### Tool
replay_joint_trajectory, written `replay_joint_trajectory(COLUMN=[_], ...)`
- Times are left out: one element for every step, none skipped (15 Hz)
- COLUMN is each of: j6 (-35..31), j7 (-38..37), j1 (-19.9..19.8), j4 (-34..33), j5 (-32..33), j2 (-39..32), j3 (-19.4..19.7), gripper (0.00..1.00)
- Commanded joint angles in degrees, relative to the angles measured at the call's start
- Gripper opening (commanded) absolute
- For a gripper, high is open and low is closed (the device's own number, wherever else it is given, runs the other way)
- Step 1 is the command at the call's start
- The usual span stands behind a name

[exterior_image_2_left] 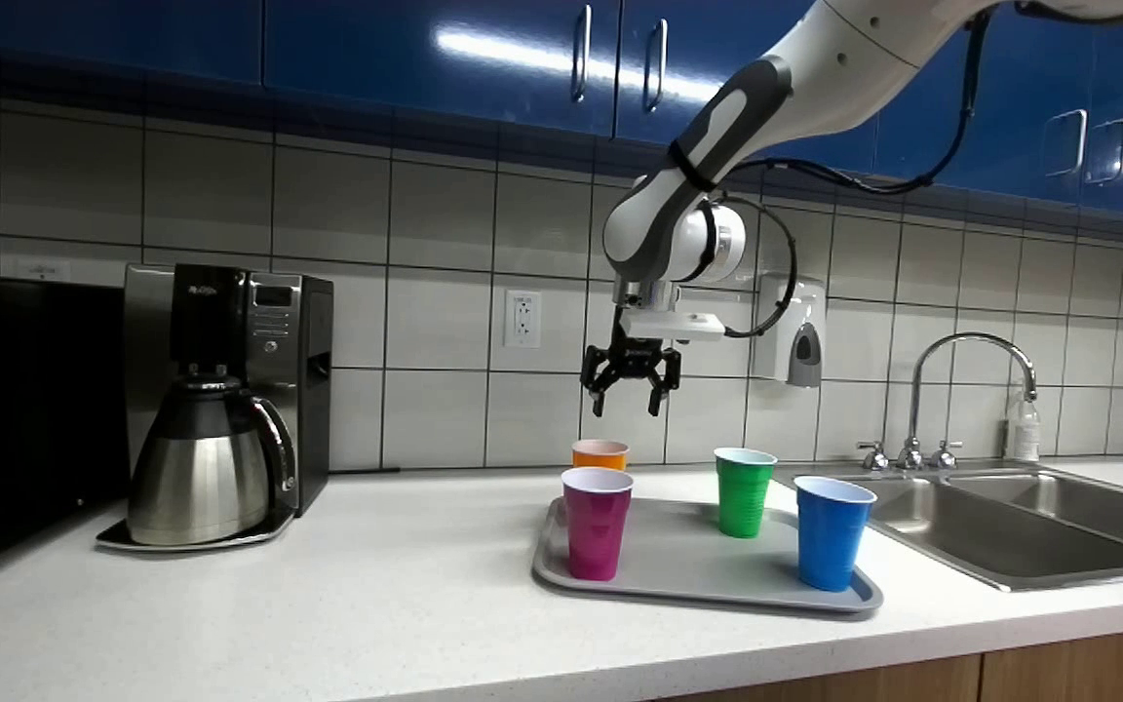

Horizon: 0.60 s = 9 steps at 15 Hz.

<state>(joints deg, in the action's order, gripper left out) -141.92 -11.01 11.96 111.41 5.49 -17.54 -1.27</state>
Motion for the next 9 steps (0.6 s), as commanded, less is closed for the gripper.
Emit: replay_joint_trajectory(j6=[-1.8, -1.8, -2.0, -2.3, -2.6, -2.8, -3.1, -3.4, -3.7], j7=[0.8, 0.4, 0.5, 0.4, 0.4, 0.5, 0.3, 0.2, -0.1], j1=[-0.8, -0.7, -0.9, -0.9, -1.0, -1.1, -1.2, -1.2, -1.3], j4=[6.8, 8.0, 9.4, 10.7, 12.2, 13.5, 15.0, 16.4, 17.8], j5=[1.6, 2.1, 2.2, 2.4, 2.3, 2.2, 2.4, 2.5, 2.6], j2=[6.3, 7.4, 8.7, 9.9, 11.2, 12.3, 13.6, 14.8, 16.2], j3=[-1.0, -0.9, -1.1, -1.2, -1.4, -1.5, -1.6, -1.7, -1.9], gripper=[1.0, 1.0, 1.0, 1.0, 1.0, 1.0, 1.0, 1.0, 1.0])
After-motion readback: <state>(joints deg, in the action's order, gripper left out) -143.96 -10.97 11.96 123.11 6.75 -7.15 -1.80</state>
